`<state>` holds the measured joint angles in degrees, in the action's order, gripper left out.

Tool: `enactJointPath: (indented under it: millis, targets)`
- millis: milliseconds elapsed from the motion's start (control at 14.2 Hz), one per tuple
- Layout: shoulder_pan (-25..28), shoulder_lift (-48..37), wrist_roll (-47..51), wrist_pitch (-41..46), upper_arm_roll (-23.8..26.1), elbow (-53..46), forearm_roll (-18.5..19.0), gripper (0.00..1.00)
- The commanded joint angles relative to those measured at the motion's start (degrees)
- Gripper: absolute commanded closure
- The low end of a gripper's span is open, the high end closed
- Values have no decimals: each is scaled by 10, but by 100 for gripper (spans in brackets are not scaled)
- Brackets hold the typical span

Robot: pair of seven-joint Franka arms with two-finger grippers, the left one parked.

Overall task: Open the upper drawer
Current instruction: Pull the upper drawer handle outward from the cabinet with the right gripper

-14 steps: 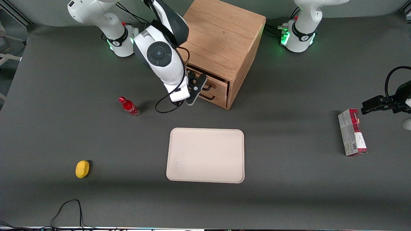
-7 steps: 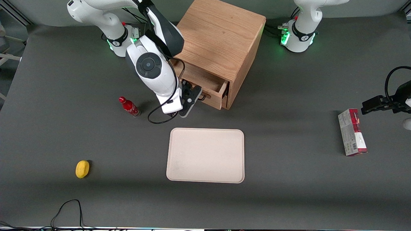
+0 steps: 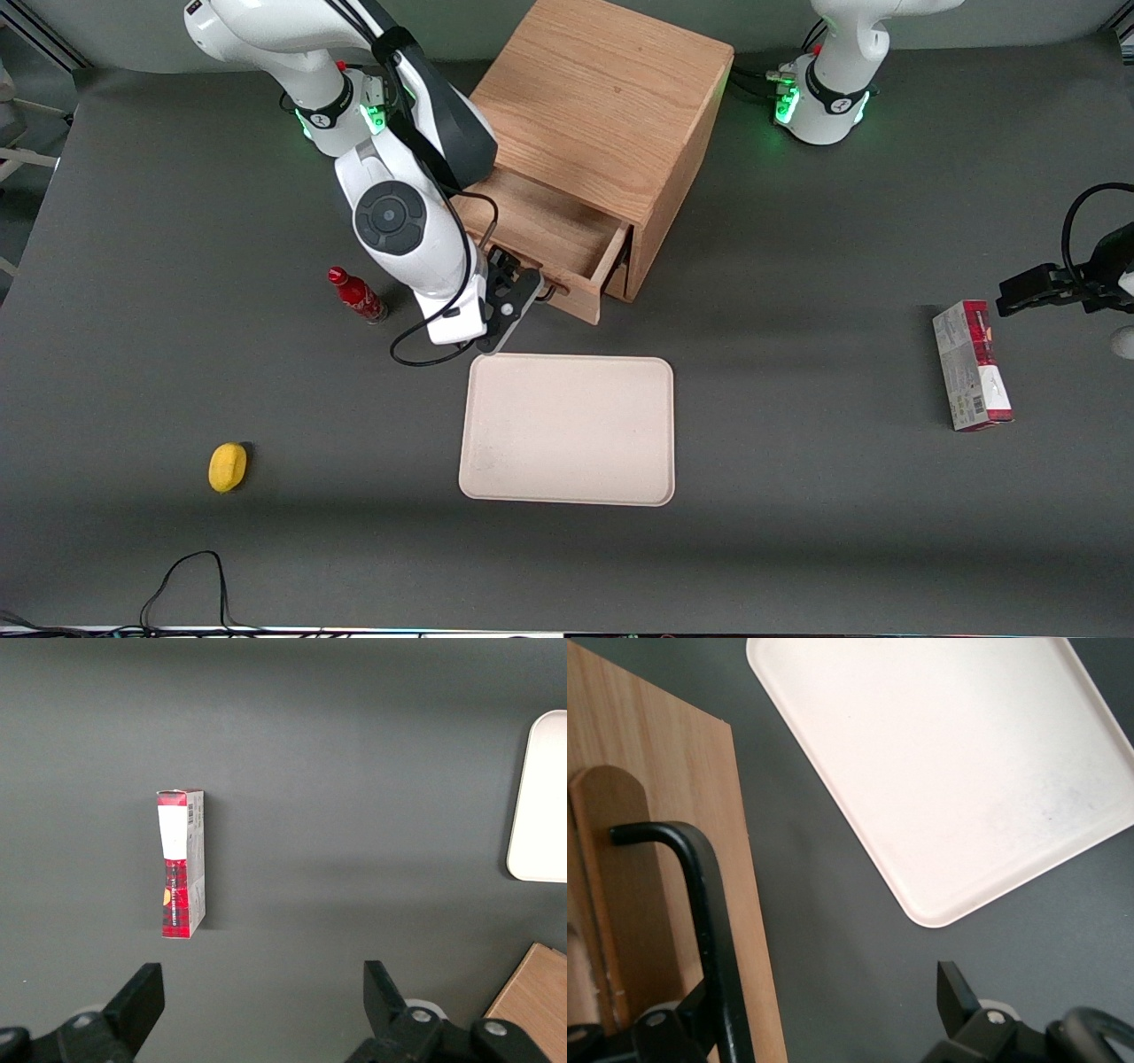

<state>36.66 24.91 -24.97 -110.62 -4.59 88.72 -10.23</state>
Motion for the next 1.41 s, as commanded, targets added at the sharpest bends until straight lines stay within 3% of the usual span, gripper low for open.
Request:
enactJointPath:
  millis: [0,1059,1341]
  targets:
    - [-14,17,-31,17,0,-30,-3,0]
    - [-90,51,-34,18,0,-74,-1,0]
    - [-91,67,-38,19,0,-101,21,0]
